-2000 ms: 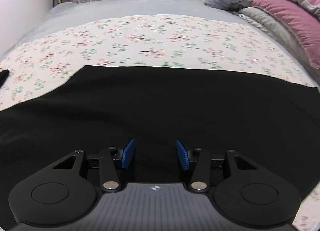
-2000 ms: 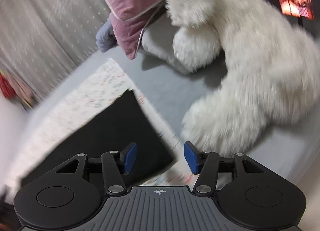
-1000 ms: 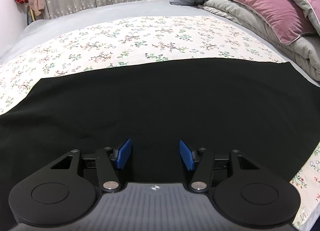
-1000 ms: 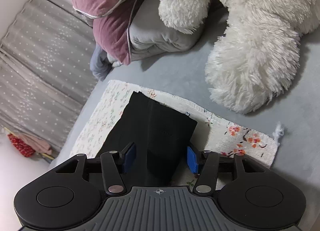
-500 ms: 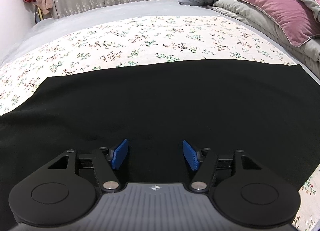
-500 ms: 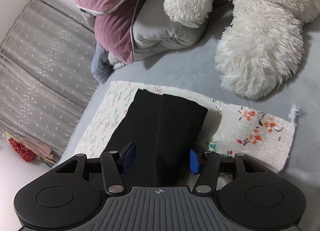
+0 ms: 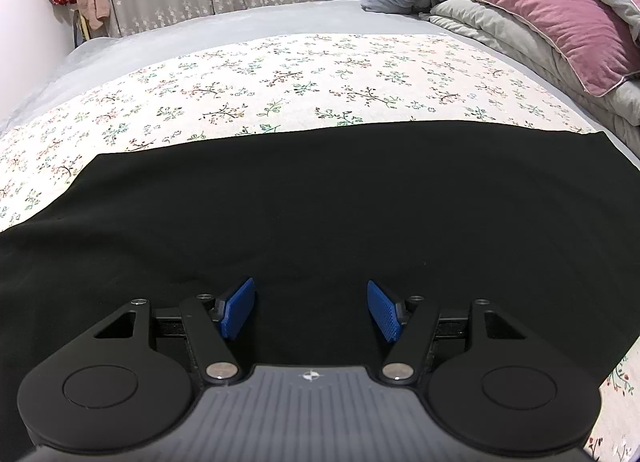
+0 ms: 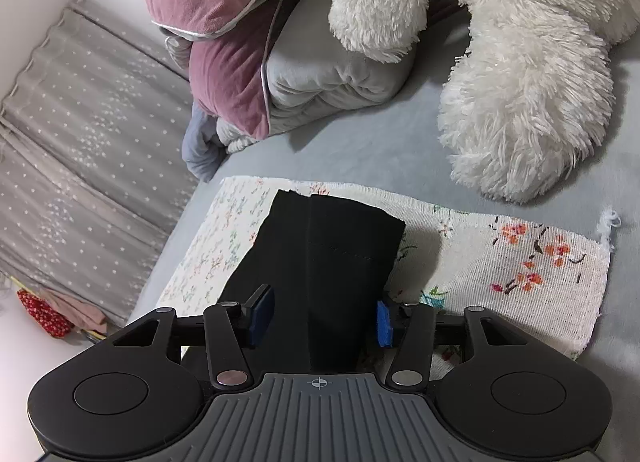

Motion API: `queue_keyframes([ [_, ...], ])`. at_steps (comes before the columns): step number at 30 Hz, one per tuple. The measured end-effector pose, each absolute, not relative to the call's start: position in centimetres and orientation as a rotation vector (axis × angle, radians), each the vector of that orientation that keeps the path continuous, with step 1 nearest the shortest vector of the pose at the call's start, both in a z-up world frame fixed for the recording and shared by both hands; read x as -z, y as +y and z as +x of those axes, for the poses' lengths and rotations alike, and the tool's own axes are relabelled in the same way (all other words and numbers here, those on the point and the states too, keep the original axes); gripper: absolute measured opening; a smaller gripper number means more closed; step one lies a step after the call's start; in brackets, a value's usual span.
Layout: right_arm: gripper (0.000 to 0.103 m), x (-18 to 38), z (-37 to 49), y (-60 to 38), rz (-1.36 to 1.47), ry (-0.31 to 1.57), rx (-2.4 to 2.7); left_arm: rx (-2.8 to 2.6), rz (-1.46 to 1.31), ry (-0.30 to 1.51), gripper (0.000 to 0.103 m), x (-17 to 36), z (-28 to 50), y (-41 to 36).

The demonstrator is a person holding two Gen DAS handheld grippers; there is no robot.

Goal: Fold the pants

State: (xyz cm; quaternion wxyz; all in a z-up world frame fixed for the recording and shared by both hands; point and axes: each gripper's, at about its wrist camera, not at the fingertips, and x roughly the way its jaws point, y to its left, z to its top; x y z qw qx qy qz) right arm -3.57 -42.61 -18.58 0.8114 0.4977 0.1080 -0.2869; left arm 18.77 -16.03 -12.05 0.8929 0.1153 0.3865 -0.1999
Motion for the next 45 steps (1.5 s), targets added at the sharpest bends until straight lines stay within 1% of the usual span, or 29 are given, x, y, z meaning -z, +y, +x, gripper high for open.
queue_keyframes([
  [1, 0.032, 18.6, -3.5, -42.6, 1.056, 0.243, 0.617, 0.413, 0.238, 0.802, 0.079, 12.0, 18.8, -16.1],
  [2, 0.014, 18.7, -3.4, -42.6, 1.059, 0.255, 0.615, 0.412, 0.236, 0.803, 0.079, 12.0, 18.9, -16.1],
  [3, 0.012, 18.8, -3.4, -42.6, 1.066, 0.259, 0.616, 0.41, 0.233, 0.804, 0.079, 12.0, 18.9, -16.1],
  [8, 0.009, 17.0, -2.5, -41.2, 0.934, 0.276, 0.66, 0.408, 0.228, 0.807, 0.079, 12.0, 19.0, -16.1],
  [13, 0.009, 13.3, -0.2, -37.6, 0.683, 0.256, 0.652, 0.415, 0.152, 0.845, 0.079, 11.5, 19.9, -14.9],
  [16, 0.009, 10.7, 3.2, -31.7, 0.321, 0.255, 0.574, 0.426, 0.024, 0.885, 0.079, 11.0, 20.7, -13.0],
  [18, 0.009, 10.0, 5.8, -25.4, 0.015, 0.261, 0.445, 0.428, -0.087, 0.916, 0.079, 10.8, 21.5, -11.4],
  [21, 0.009, 12.0, 8.6, -15.6, -0.371, 0.348, 0.18, 0.405, -0.239, 0.944, 0.08, 10.7, 22.4, -8.8],
  [24, 0.009, 16.4, 8.8, -7.7, -0.723, 0.407, 0.021, 0.381, -0.296, 0.966, 0.08, 11.1, 23.0, -7.1],
  [26, 0.008, 18.4, 8.5, -5.2, -0.84, 0.455, -0.07, 0.38, -0.3, 0.967, 0.08, 11.1, 23.0, -6.4],
  [28, 0.008, 19.5, 8.1, -4.1, -0.909, 0.458, -0.101, 0.388, -0.296, 0.966, 0.08, 10.9, 22.8, -6.0],
  [30, 0.01, 19.6, 7.9, -3.9, -0.941, 0.451, -0.095, 0.397, -0.289, 0.967, 0.08, 10.9, 22.6, -5.9],
  [34, 0.012, 18.5, 8.3, -5.0, -0.827, 0.49, -0.103, 0.411, -0.279, 0.971, 0.08, 10.8, 22.7, -6.0],
  [39, 0.014, 16.6, 9.0, -6.4, -0.608, 0.549, -0.126, 0.452, -0.283, 0.971, 0.08, 10.4, 22.7, -6.3],
  [42, 0.016, 16.1, 9.2, -7.4, -0.515, 0.576, -0.134, 0.484, -0.198, 0.931, 0.081, 9.8, 22.3, -7.2],
  [45, 0.016, 14.6, 9.7, -9.5, -0.305, 0.627, -0.144, 0.456, -0.166, 0.922, 0.082, 9.8, 22.3, -7.5],
])
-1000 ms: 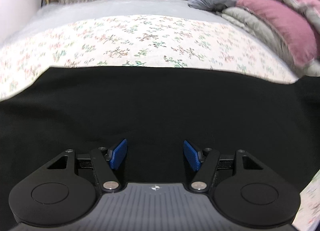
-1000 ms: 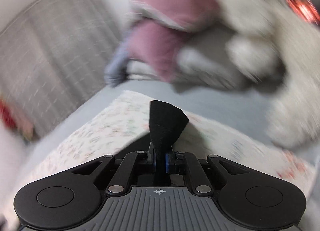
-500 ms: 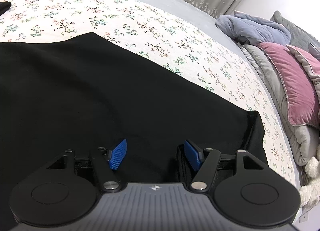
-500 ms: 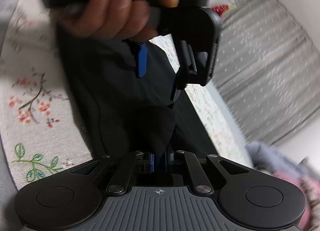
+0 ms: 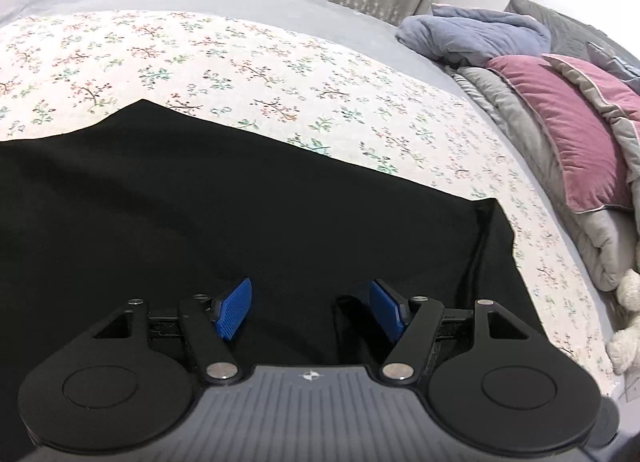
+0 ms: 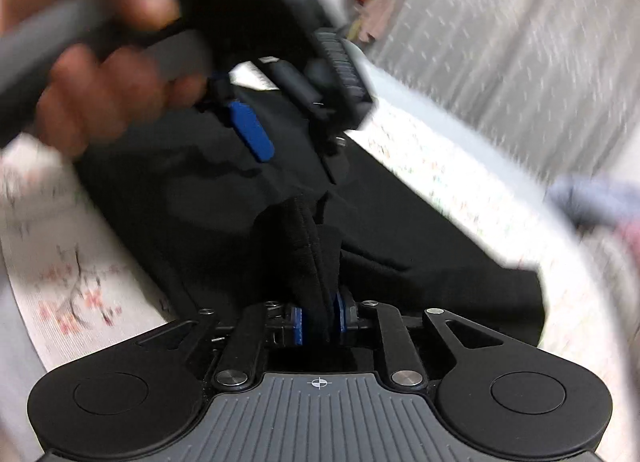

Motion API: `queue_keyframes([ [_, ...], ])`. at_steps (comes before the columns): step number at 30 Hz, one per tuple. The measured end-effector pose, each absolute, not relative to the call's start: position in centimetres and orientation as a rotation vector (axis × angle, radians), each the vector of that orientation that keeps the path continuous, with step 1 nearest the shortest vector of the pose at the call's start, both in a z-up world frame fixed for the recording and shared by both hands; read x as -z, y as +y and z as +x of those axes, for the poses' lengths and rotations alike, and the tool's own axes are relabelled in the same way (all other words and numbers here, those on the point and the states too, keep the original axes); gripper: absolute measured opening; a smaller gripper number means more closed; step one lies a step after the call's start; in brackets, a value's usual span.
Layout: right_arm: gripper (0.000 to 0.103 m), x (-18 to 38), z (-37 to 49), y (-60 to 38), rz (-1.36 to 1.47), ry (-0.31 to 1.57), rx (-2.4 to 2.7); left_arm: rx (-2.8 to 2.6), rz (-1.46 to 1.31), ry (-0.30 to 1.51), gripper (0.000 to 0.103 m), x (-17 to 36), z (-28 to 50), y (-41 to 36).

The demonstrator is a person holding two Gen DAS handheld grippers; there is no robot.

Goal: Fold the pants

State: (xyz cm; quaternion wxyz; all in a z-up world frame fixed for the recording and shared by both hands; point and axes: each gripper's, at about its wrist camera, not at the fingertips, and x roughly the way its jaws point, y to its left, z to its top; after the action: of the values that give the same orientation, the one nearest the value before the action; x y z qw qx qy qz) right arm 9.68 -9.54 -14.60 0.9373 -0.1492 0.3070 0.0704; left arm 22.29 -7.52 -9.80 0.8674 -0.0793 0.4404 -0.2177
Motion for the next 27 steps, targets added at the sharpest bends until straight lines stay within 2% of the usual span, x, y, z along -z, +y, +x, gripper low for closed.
queue_keyframes([
  [2, 0.014, 13.6, 10.4, -11.6, -0.128, 0.65, -0.13, 0.433, -0.212, 0.952, 0.082, 10.2, 22.9, -7.0],
  [3, 0.01, 12.9, 10.7, -12.8, -0.04, 0.645, -0.107, 0.42, -0.245, 0.964, 0.082, 10.3, 23.2, -6.5],
  [5, 0.007, 10.7, 10.8, -14.8, 0.065, 0.574, -0.027, 0.391, -0.31, 0.973, 0.082, 10.3, 23.8, -5.4],
  [9, 0.007, 4.5, 9.9, -16.4, 0.042, 0.263, 0.24, 0.335, -0.431, 0.974, 0.082, 9.9, 24.7, -2.9],
  [11, 0.008, 2.7, 10.6, -15.1, -0.01, 0.182, 0.263, 0.298, -0.476, 0.974, 0.082, 9.8, 25.1, -1.6],
  [14, 0.008, 4.3, 13.6, -8.3, -0.342, 0.282, 0.035, 0.244, -0.52, 0.959, 0.082, 9.6, 25.7, 0.3],
  [17, 0.007, 10.3, 14.6, -1.0, -0.657, 0.483, -0.209, 0.174, -0.557, 0.96, 0.082, 9.6, 25.9, 2.1],
  [21, 0.007, 13.0, 12.9, 1.7, -0.663, 0.626, -0.312, 0.21, -0.624, 0.986, 0.082, 9.3, 25.4, 3.3],
  [27, 0.007, 9.5, 12.6, -2.2, -0.516, 0.594, -0.211, 0.343, -0.589, 1.004, 0.084, 8.3, 24.2, 2.5],
])
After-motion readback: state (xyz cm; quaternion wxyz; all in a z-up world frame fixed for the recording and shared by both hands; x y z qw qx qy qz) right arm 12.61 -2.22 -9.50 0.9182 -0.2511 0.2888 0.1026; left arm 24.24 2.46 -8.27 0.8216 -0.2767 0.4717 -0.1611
